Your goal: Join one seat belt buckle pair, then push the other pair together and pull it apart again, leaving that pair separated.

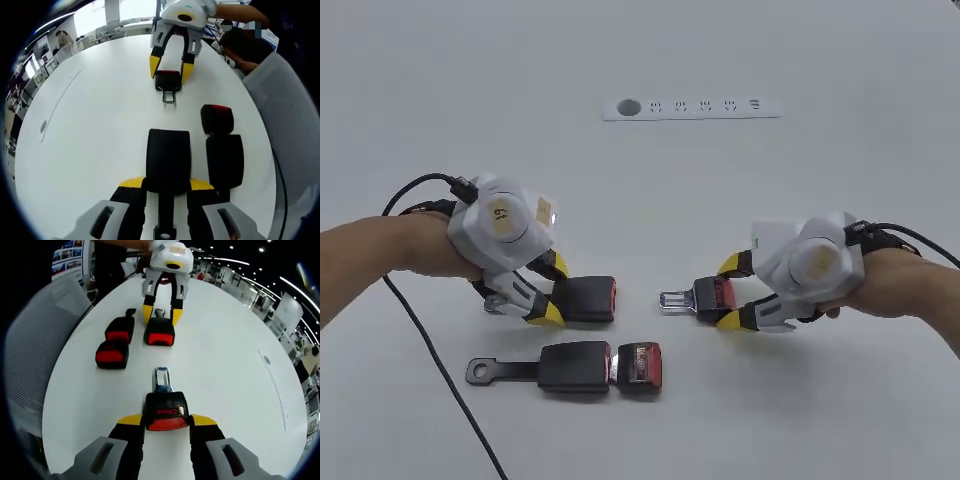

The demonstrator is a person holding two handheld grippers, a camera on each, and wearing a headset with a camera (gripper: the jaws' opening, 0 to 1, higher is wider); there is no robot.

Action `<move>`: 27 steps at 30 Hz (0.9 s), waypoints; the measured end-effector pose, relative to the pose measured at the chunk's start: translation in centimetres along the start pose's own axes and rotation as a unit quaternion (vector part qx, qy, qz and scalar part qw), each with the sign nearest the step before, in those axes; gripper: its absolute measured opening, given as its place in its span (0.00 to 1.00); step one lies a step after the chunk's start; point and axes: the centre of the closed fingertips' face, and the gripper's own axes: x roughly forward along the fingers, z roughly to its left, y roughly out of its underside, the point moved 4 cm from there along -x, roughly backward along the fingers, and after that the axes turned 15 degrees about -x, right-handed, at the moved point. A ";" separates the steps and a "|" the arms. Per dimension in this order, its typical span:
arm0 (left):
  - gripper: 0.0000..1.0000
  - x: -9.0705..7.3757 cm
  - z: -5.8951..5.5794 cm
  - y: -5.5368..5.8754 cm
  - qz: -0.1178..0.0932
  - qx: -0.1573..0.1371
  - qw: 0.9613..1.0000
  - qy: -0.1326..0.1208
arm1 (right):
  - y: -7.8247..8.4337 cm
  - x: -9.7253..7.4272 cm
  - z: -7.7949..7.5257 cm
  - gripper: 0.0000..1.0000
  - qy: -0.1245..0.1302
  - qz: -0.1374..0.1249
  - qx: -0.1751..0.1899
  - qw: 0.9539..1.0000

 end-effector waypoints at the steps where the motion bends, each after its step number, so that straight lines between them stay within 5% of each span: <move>1: 0.32 0.1 0.0 0.0 0.001 0.002 1.000 0.000 | 0.0 0.0 0.0 0.32 0.000 0.001 -0.001 1.000; 27: 0.32 0.3 0.3 0.3 0.003 -0.009 1.000 -0.004 | -0.4 0.4 -0.3 0.31 -0.002 -0.004 0.011 1.000</move>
